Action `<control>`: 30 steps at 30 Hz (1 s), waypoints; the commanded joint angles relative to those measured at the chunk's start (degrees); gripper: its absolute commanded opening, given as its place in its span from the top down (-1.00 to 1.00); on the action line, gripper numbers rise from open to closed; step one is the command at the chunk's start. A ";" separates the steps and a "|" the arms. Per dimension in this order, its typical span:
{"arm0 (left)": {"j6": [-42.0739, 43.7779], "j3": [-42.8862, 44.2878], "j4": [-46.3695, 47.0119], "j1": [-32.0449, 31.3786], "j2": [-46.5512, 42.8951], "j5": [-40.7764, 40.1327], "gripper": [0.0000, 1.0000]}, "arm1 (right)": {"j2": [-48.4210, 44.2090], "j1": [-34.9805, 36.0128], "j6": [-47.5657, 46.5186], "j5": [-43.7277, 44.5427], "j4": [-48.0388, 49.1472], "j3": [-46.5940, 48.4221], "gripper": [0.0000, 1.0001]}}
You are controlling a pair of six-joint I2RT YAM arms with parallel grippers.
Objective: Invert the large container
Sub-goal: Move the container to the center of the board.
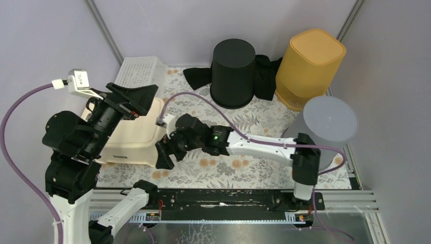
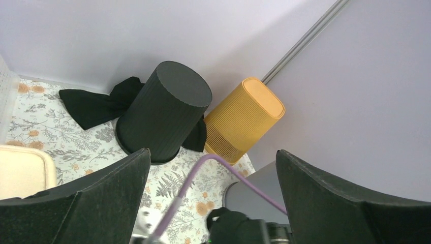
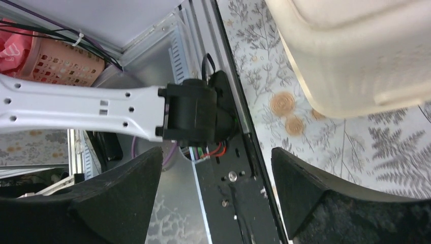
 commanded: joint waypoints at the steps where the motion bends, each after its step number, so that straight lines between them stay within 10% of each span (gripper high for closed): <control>1: -0.07 2.66 -5.06 0.35 1.53 -0.31 -1.00 | 5.28 1.43 -0.82 -1.71 6.86 6.13 -0.69; 14: 0.65 4.52 -5.43 0.34 1.76 0.13 -1.00 | 19.93 3.29 -5.62 -0.78 12.48 15.31 -0.72; 23: 0.61 1.41 -4.03 0.36 1.66 0.86 -1.00 | 24.03 2.46 -8.16 22.78 17.54 14.42 -0.77; 30: 0.53 -2.21 -3.33 0.36 1.15 1.28 -1.00 | 26.58 -10.83 2.32 26.38 12.21 17.87 -0.82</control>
